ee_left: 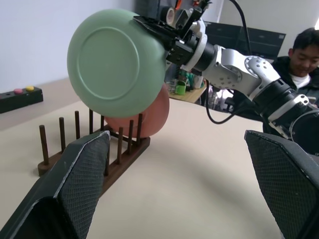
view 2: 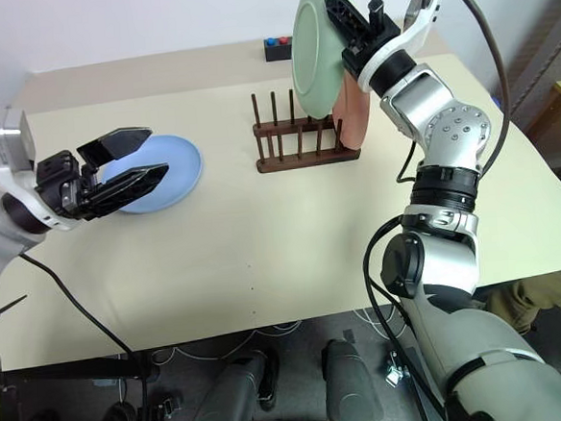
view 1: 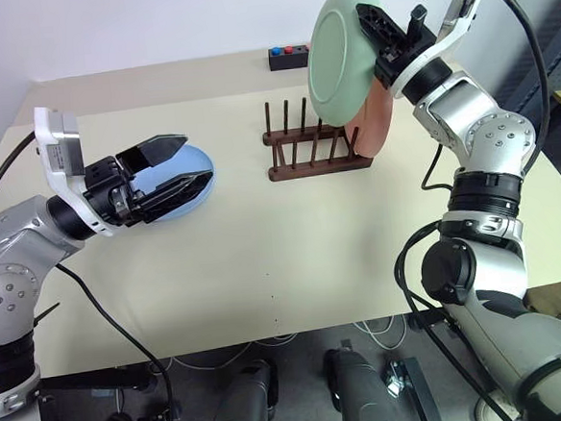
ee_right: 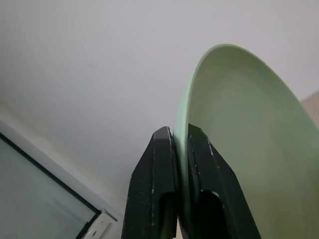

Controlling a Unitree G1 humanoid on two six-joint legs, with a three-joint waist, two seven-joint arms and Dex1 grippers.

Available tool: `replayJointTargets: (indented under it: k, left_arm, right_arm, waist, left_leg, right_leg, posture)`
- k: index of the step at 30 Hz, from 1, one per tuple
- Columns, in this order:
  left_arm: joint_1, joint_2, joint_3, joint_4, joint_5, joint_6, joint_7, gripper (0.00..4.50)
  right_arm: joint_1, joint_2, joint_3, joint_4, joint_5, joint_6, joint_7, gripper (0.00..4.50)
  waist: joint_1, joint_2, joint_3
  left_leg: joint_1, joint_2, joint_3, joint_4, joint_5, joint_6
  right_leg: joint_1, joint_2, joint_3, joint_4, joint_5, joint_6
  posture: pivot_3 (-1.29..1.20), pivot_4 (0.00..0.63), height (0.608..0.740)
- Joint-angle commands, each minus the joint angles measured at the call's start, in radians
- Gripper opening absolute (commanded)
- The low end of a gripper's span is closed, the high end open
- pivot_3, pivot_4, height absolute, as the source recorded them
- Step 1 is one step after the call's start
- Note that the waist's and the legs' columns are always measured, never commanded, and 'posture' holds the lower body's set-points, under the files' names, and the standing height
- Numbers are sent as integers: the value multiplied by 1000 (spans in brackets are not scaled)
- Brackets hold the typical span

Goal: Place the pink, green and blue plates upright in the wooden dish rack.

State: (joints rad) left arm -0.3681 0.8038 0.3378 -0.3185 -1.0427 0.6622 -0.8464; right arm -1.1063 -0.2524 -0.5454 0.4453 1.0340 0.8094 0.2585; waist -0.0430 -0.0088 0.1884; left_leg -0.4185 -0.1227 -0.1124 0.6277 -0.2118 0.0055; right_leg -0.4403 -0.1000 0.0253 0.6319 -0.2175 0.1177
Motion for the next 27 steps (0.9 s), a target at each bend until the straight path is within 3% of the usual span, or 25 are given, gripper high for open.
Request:
replayJointTargets:
  k: [1, 25, 26, 27]
  left_arm:
    - [-11, 7, 39, -21, 1, -18, -7, 4447]
    - [-12, 3, 26, -26, 41, -27, -12, 4447]
    - [-12, 2, 26, -26, 41, -26, -12, 4500]
    - [-11, 2, 25, -25, 40, -24, -11, 4500]
  right_arm:
    - [-28, 5, -17, -19, 39, 4, -6, 0]
    - [44, -4, 92, -31, -87, 18, 24, 0]
    - [43, -5, 93, -32, -84, 23, 33, 729]
    - [42, -6, 95, -34, -83, 26, 40, 1075]
  waist:
    - [0, 0, 0]
    - [0, 0, 0]
    - [0, 0, 0]
    - [0, 0, 0]
  left_leg:
    - [0, 0, 0, 0, 0, 0]
    - [0, 0, 0, -1, 0, 0]
    - [0, 0, 0, -1, 0, 0]
    - [0, 0, 0, -1, 0, 0]
  right_leg:
    - [0, 0, 0, 0, 0, 0]
    - [0, 0, 0, 0, 0, 0]
    - [0, 0, 0, -1, 0, 0]
    - [0, 0, 0, -1, 0, 0]
  posture:
    - [0, 150, 740]
    - [0, 150, 740]
    - [0, 150, 740]
    - [0, 150, 740]
